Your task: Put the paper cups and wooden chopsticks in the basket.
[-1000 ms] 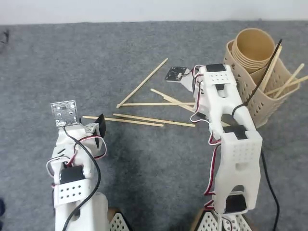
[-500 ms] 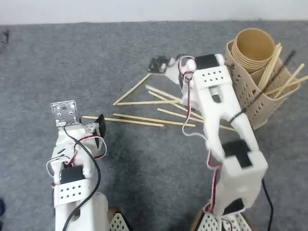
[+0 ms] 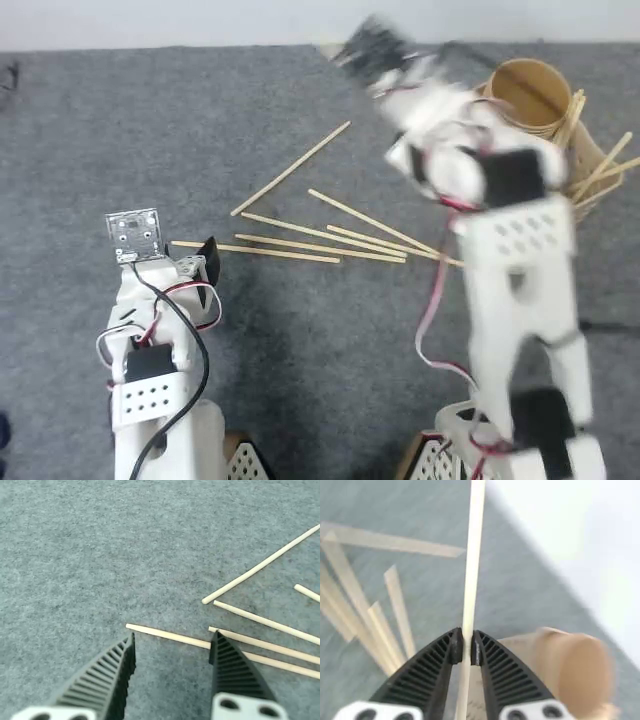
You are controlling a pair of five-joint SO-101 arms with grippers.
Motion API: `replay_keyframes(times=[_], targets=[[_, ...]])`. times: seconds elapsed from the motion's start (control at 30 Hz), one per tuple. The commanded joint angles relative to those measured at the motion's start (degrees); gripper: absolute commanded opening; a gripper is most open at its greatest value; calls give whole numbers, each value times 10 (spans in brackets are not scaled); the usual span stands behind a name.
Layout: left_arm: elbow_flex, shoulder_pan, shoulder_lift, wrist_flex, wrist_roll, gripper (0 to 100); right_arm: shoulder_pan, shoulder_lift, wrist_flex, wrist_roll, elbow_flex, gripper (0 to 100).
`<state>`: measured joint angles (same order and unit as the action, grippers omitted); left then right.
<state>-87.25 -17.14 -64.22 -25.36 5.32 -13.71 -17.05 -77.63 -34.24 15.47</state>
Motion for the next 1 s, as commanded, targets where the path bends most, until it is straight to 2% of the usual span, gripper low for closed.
replay_keyframes(times=[0.0, 0.13, 0.2, 0.27, 0.5, 0.8, 0.87, 0.97], targets=[[2, 4, -11, 11, -6, 224, 71, -69, 59, 40, 4, 6], [2, 3, -11, 10, -6, 224, 175, -73, 121, 106, -41, 6], [2, 4, -11, 10, -6, 224, 218, -81, 176, 166, -96, 6], [2, 4, -11, 10, -6, 224, 244, -100, 235, 187, -163, 6], [2, 4, -11, 10, -6, 224, 247, -193, 424, 164, -404, 6], [2, 4, -11, 11, -6, 224, 271, -231, 464, 164, -475, 7], [2, 4, -11, 11, -6, 224, 282, -231, 456, 164, -478, 51], [2, 4, -11, 11, -6, 224, 299, -237, 457, 160, -495, 242]])
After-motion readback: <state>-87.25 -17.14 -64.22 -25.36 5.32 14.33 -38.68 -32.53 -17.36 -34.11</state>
